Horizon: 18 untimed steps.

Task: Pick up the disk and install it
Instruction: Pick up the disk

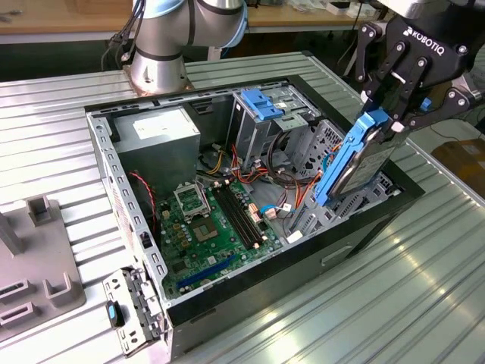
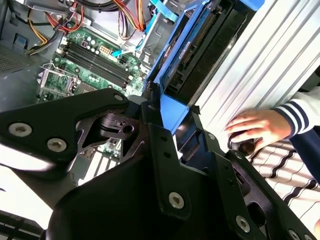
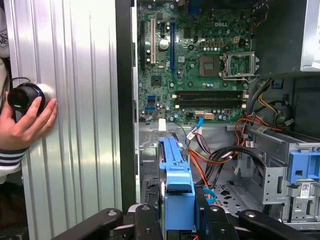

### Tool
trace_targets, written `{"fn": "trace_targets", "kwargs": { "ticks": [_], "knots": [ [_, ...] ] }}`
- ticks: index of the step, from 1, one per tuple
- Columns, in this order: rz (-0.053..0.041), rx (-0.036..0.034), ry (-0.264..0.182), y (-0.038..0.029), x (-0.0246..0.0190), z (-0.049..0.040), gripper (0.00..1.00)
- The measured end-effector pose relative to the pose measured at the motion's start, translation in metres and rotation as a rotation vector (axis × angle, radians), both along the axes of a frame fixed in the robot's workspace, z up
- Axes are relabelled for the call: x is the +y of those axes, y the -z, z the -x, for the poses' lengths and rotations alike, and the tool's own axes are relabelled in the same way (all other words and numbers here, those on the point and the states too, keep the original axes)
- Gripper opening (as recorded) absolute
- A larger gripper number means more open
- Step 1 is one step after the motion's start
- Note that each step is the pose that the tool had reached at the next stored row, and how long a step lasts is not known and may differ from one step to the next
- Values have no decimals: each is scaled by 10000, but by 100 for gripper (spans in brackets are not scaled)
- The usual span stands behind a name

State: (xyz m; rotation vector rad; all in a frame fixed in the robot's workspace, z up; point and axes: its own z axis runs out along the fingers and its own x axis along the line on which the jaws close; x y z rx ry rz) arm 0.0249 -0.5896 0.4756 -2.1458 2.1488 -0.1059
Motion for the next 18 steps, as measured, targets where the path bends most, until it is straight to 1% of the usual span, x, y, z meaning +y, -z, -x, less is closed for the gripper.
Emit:
{"fn": "trace_targets", "kwargs": {
  "ticks": [3, 4, 6, 8, 10, 11, 13, 14, 15, 16, 17, 18],
  "knots": [
    [-7, 0, -1, 2, 7, 4, 36],
    [-26, 0, 0, 3, 15, 4, 36],
    [-83, 0, 0, 3, 53, 4, 36],
    [-93, 0, -1, 3, 76, 4, 36],
    [-95, 0, 0, 4, 130, 5, 36],
    [-96, 0, 0, 4, 145, 4, 36],
    [-113, 1, 0, 3, 202, 4, 36],
    [-129, 1, -1, 3, 217, 4, 36],
    [-264, 1, -2, 3, 242, 3, 36],
    [-340, 0, -2, 4, 249, 4, 36],
    [-442, 0, -1, 4, 258, 4, 36],
    [-586, 0, 0, 3, 272, 5, 36]
  ]
}}
